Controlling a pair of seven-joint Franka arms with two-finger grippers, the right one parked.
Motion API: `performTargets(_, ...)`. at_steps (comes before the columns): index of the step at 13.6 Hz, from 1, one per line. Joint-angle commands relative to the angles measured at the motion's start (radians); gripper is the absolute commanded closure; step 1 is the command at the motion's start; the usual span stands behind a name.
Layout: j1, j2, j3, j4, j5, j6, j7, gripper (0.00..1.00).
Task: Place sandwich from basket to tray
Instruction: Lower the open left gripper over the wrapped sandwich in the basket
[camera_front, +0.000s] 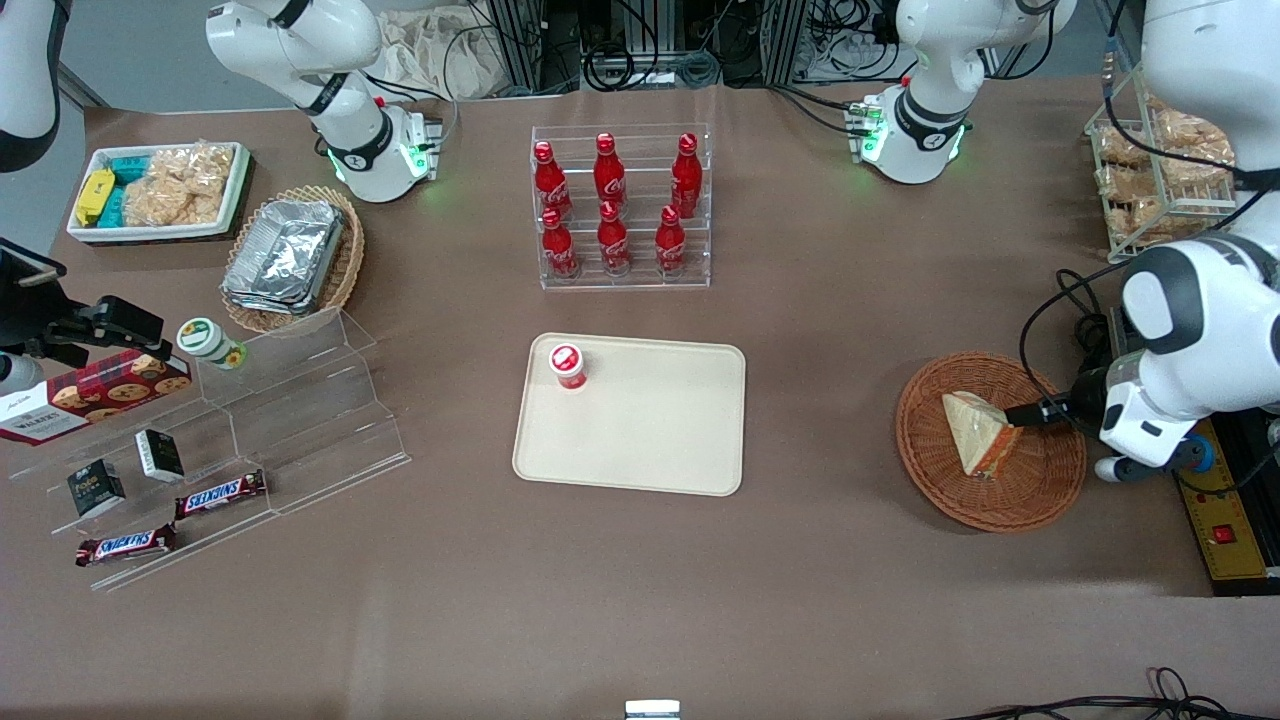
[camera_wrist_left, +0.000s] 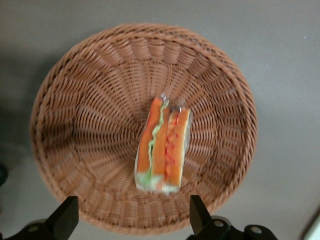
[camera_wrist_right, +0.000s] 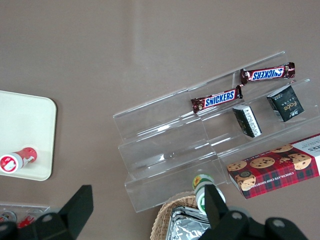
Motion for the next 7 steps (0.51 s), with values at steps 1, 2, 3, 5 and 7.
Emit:
performTargets(1,-0.01,0.044,-0.005,-0.009,-0.016,0.08,0.014,0.0)
performTargets(2,-0.014,0.059,-0.006,-0.008,-0.019,0.105,0.014,0.0)
performTargets(3,-0.017,0.072,-0.011,-0.008,-0.021,0.122,0.012,0.0)
performTargets(5,-0.017,0.093,-0.022,-0.009,-0.024,0.152,0.012,0.0)
performTargets(7,-0.022,0.105,-0.025,-0.011,-0.024,0.163,0.012,0.09)
